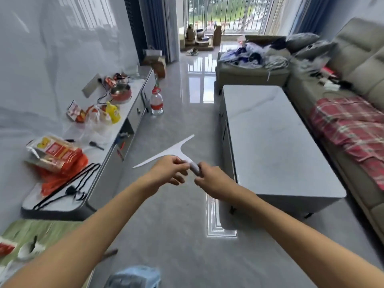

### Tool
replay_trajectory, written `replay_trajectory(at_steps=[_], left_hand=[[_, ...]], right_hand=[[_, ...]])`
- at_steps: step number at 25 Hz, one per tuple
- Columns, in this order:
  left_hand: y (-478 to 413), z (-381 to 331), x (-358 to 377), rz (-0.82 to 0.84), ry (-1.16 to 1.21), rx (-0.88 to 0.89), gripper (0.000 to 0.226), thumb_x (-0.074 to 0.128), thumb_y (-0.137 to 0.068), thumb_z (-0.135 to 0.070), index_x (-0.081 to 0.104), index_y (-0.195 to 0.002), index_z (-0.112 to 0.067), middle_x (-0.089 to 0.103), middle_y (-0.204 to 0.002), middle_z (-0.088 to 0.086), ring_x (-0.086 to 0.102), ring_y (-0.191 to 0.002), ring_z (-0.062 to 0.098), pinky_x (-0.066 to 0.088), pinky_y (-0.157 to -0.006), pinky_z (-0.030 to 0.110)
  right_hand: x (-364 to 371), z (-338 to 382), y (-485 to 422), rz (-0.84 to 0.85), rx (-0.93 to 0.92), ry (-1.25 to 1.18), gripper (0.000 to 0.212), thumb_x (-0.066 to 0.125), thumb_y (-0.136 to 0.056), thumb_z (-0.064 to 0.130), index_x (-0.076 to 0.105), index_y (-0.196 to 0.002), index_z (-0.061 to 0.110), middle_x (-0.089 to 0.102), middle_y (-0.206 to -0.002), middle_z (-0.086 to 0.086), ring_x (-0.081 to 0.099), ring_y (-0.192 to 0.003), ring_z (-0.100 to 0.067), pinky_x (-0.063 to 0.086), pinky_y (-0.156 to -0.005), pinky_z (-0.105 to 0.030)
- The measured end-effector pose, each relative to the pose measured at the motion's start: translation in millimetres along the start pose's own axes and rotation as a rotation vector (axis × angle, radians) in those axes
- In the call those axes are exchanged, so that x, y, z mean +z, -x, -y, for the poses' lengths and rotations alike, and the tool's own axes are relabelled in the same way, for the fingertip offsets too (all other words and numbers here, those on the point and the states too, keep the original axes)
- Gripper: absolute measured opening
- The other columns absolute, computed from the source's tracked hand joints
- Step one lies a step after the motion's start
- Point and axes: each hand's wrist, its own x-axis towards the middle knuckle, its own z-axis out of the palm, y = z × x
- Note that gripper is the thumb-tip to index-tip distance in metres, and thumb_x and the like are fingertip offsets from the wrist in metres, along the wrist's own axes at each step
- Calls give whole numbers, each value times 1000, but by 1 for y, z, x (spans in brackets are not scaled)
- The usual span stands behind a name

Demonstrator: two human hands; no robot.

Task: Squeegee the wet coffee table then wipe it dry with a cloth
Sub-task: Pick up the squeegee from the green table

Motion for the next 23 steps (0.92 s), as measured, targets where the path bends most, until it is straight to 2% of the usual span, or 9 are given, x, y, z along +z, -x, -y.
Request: replay_trajectory(at_steps=[3, 5, 8, 10, 12, 15, 17, 20, 23], left_hand=[[-59, -35, -4, -51, -424, 116, 17, 62, -87, -28, 66, -95, -14, 71, -83, 0, 66, -62, 17, 51, -59, 27], [-109, -47, -8, -35, -643, 170, 19, 62, -86, -36, 66, -97, -21, 72, -86, -4, 70, -66, 15, 52, -59, 27], [-196, -59, -16, 146, -900, 174, 26, 59, -86, -45, 62, -104, -27, 72, -93, -5, 70, -70, 13, 44, -50, 23], [-263, -77, -25, 283, -1020, 167, 32, 58, -87, -48, 59, -111, -27, 71, -100, -3, 66, -76, 15, 49, -62, 28], [-325, -106, -34, 365, -1098, 186, 38, 58, -88, -48, 57, -117, -25, 71, -106, 0, 61, -81, 17, 50, -75, 32], [-404, -154, -44, 370, -1071, 267, 37, 58, -88, -48, 57, -118, -25, 69, -110, 0, 59, -85, 18, 50, -81, 34], [-464, -180, -45, 387, -1051, 324, 34, 58, -87, -48, 57, -115, -27, 69, -109, -1, 57, -83, 16, 50, -80, 33], [-562, -204, -43, 435, -1074, 339, 34, 57, -87, -50, 57, -113, -29, 69, -109, -3, 57, -84, 15, 52, -87, 39], [-656, -226, -45, 465, -1112, 328, 36, 56, -87, -51, 56, -114, -29, 69, -111, -4, 59, -88, 17, 52, -87, 39]], right_hand=[[-41, -28, -57, -47, 64, 133, 14, 51, -89, 29, 46, -88, 16, 64, -104, -19, 58, -94, -38, 39, -67, -35], [-58, -57, -104, -33, 131, 189, 30, 46, -93, 41, 52, -86, 13, 65, -104, -18, 59, -95, -37, 43, -71, -37], [-87, -102, -174, 10, 195, 239, 49, 37, -97, 55, 55, -83, 11, 65, -98, -18, 60, -92, -36, 43, -71, -38], [-118, -127, -221, 31, 246, 219, 50, 35, -97, 55, 52, -80, 11, 63, -91, -16, 59, -83, -32, 41, -65, -35], [-153, -147, -259, 33, 315, 143, 53, 35, -98, 53, 57, -87, 5, 67, -89, -14, 58, -70, -28, 43, -56, -31], [-199, -167, -305, -8, 409, 40, 44, 39, -98, 45, 55, -88, 6, 68, -89, -12, 55, -58, -21, 40, -46, -25], [-224, -183, -349, -44, 439, 32, 43, 40, -97, 44, 54, -89, 5, 67, -92, -14, 53, -63, -23, 38, -53, -26], [-249, -212, -433, -84, 464, -21, 56, 39, -97, 51, 59, -92, 0, 64, -89, -17, 49, -64, -25, 36, -58, -29], [-274, -238, -522, -106, 418, -28, 44, 34, -100, 43, 64, -89, 12, 61, -80, -12, 49, -66, -25, 38, -60, -30]])
